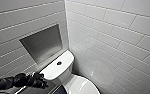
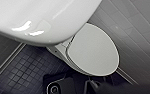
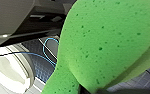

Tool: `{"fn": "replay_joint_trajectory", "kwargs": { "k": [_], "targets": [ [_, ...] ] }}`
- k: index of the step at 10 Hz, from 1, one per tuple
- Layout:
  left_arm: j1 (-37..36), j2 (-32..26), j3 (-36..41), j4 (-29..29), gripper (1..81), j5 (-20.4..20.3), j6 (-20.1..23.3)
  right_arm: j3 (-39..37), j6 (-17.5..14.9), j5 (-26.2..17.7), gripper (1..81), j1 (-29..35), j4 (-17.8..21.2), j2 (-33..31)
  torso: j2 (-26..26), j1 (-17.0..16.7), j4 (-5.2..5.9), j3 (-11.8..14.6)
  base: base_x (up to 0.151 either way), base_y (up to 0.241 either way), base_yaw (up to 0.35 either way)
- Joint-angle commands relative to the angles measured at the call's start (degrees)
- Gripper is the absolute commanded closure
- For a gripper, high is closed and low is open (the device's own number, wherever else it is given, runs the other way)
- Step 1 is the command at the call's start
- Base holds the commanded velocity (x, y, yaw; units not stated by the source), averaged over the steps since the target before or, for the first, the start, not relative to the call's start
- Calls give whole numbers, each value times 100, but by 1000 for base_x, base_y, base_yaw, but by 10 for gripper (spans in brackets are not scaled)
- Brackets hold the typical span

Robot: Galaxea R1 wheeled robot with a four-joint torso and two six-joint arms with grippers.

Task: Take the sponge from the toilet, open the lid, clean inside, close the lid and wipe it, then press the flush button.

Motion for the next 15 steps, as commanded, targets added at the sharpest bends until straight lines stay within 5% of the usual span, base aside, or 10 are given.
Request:
{"fn": "replay_joint_trajectory", "kwargs": {
  "k": [1, 7, 8, 12, 15],
  "targets": [
    [2337, -599, 613, 1453, 811, -1455, 136, -212, -11, -443, 811, -118, -4, 110, 0, 0, 0, 532, 0, 0, 0],
    [4469, 931, -1707, 2150, 811, -2626, 162, -475, -11, -443, 811, -101, -4, 268, -6, -15, 0, 1694, 0, 0, 0],
    [4732, 1194, -2042, 2229, 811, -2793, 162, -564, -11, -443, 811, -101, -4, 330, -11, -20, 0, 1373, 0, 0, 0],
    [5524, 2472, -3864, 2362, 811, -3427, 153, -696, -11, -443, 811, -101, -13, 409, -19, -29, 0, 1583, 0, 0, 0],
    [5797, 3078, -4610, 2274, 811, -3471, 92, -828, 16, -443, 811, -119, 58, 461, -22, -31, 0, 1583, 0, 0, 0]
  ]
}}
